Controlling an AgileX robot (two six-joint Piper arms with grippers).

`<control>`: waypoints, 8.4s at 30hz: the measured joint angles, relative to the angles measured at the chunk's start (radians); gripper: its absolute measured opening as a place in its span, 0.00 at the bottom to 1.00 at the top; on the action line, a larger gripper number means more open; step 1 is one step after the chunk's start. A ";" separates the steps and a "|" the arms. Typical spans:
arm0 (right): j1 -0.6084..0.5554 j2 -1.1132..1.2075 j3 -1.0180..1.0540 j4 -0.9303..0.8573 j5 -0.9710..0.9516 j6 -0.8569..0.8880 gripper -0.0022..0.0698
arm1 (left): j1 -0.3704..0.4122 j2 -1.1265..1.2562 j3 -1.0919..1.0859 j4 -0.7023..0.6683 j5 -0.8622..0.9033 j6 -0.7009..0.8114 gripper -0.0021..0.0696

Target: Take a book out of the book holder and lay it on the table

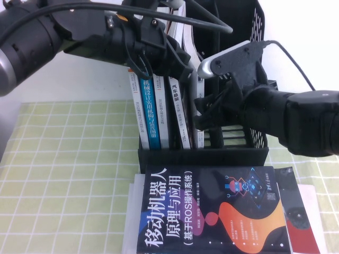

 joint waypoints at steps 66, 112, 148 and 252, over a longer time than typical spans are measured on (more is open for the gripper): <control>-0.099 -0.685 -0.364 -0.921 1.296 0.749 0.20 | 0.034 -0.014 0.000 0.030 0.030 -0.096 0.03; 0.470 -0.127 0.106 -2.382 0.802 1.649 0.20 | 0.050 -0.915 0.569 0.112 0.193 -0.360 0.03; 0.545 -0.313 -0.449 -1.633 1.420 1.070 0.83 | 0.050 -1.022 0.737 0.185 0.297 -0.409 0.03; 0.518 -1.336 0.674 -2.435 0.878 2.165 0.03 | 0.485 -1.581 1.607 0.482 -0.342 -0.796 0.03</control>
